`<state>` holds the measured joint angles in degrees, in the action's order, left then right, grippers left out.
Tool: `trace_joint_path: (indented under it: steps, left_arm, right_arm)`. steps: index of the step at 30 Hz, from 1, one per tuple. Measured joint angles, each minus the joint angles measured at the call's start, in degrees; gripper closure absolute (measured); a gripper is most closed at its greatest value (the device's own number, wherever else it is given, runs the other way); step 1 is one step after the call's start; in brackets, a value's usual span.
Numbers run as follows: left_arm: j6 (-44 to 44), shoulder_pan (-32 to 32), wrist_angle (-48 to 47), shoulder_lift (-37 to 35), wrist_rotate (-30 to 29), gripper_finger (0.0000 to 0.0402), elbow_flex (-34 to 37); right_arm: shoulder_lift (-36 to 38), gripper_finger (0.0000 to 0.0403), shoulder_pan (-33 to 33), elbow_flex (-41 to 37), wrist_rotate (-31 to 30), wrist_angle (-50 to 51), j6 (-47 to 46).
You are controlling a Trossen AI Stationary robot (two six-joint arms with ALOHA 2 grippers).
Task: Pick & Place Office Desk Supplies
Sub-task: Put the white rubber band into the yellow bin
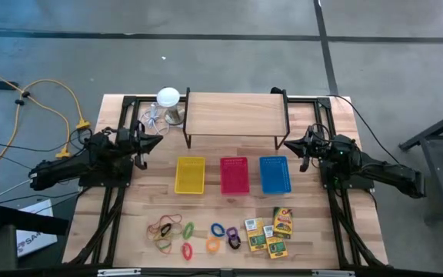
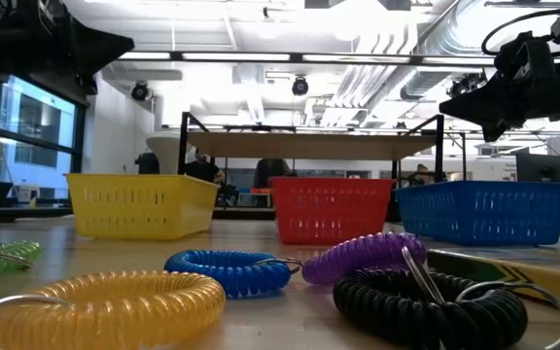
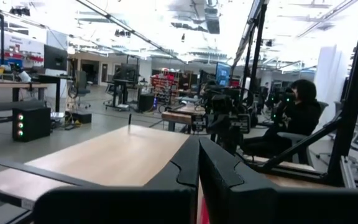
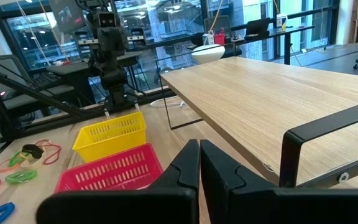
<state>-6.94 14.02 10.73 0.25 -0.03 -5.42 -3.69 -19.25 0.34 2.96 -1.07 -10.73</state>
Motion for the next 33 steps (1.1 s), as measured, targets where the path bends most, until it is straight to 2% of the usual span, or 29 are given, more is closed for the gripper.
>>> trace_joint_path:
  steps: [6,14,21,33]
  left_arm:
    - [0.0,0.0,-5.3,1.0,0.0,0.0401,-4.5]
    - [-0.2,0.0,-12.1,7.5,0.7,0.0401,-12.2]
    - [-0.5,0.0,-17.1,14.5,5.9,0.0401,-19.0]
    - [-1.7,-0.2,-29.9,24.1,9.8,0.0401,-30.2]
  right_arm:
    - [0.0,0.0401,0.0,0.0,0.0,0.0,0.0]
    - [0.0,0.0401,0.0,0.0,0.0,0.0,0.0]
    - [0.0,0.0401,0.0,0.0,0.0,0.0,0.0]
    - [0.0,0.0401,0.0,0.0,0.0,0.0,0.0]
